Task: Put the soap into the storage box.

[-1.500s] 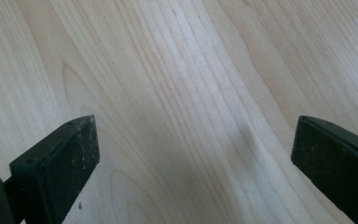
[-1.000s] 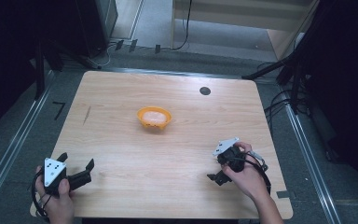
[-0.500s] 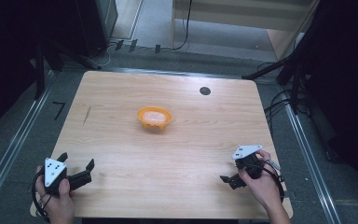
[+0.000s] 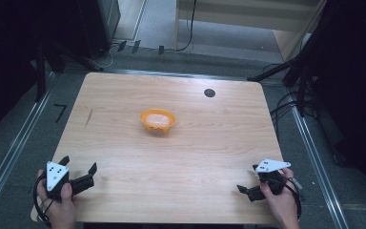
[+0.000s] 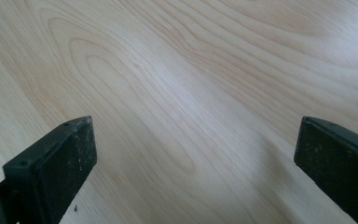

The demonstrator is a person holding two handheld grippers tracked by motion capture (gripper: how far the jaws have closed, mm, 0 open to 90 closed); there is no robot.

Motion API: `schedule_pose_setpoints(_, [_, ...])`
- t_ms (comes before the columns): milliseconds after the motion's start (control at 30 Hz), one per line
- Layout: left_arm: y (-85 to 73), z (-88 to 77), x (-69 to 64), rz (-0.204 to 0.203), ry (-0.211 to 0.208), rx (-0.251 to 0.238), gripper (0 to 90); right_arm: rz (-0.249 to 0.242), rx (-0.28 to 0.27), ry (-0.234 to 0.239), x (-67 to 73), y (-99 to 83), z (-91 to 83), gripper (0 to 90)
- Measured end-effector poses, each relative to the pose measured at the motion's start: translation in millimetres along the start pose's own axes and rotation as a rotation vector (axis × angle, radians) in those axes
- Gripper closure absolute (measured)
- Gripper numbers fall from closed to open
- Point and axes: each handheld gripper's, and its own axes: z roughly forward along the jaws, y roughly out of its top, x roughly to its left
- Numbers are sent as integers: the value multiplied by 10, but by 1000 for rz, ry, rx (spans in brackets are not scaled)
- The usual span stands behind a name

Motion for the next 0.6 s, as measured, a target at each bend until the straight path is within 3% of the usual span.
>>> schedule_pose_setpoints(267, [0, 1, -12, 11, -2, 2, 50, 73, -86, -44, -67, -289, -130, 0])
schedule_pose_setpoints(333, [0, 3, -17, 12, -1, 2, 50, 82, -112, -93, -86, -386, -195, 0])
schedule_pose_setpoints(433, [0, 4, -21, 19, 2, 3, 50, 87, -130, -111, -98, -431, -235, 0])
schedule_pose_setpoints(467, [0, 5, -22, 20, 2, 4, 50, 95, -154, -138, -112, -479, -283, 0])
schedule_pose_setpoints(600, [6, 20, -23, 18, 2, 14, 49, 120, -209, -170, -138, -570, -362, 0])
